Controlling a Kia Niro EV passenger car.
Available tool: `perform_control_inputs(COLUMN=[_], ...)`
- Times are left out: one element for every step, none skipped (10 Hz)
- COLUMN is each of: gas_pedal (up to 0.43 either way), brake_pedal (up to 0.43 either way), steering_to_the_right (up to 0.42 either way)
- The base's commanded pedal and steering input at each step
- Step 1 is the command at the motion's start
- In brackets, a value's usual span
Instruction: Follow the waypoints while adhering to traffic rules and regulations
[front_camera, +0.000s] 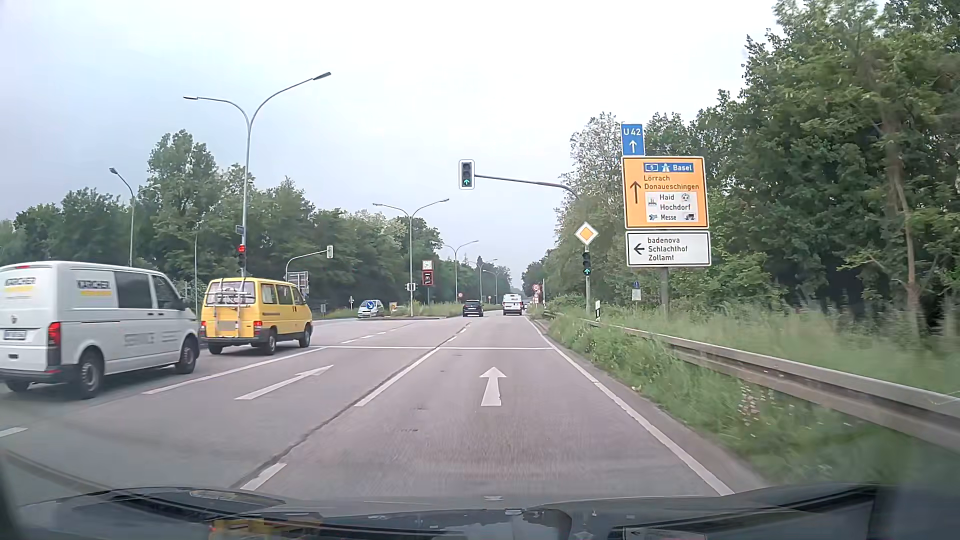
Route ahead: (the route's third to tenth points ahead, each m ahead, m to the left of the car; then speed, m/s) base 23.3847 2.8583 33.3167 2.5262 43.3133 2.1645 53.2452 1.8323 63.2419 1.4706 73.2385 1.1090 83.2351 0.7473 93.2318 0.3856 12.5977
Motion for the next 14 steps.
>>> perform_control_inputs(gas_pedal=[0.118,0.118,0.118,0.118,0.118,0.118,0.118,0.118,0.118,0.118,0.118,0.118,0.118,0.118], brake_pedal=[0.000,0.000,0.000,0.000,0.000,0.000,0.000,0.000,0.000,0.000,0.000,0.000,0.000,0.000], steering_to_the_right=[0.001,0.001,0.001,0.001,0.001,0.001,0.001,0.001,0.001,0.001,0.001,0.001,0.001,0.001])
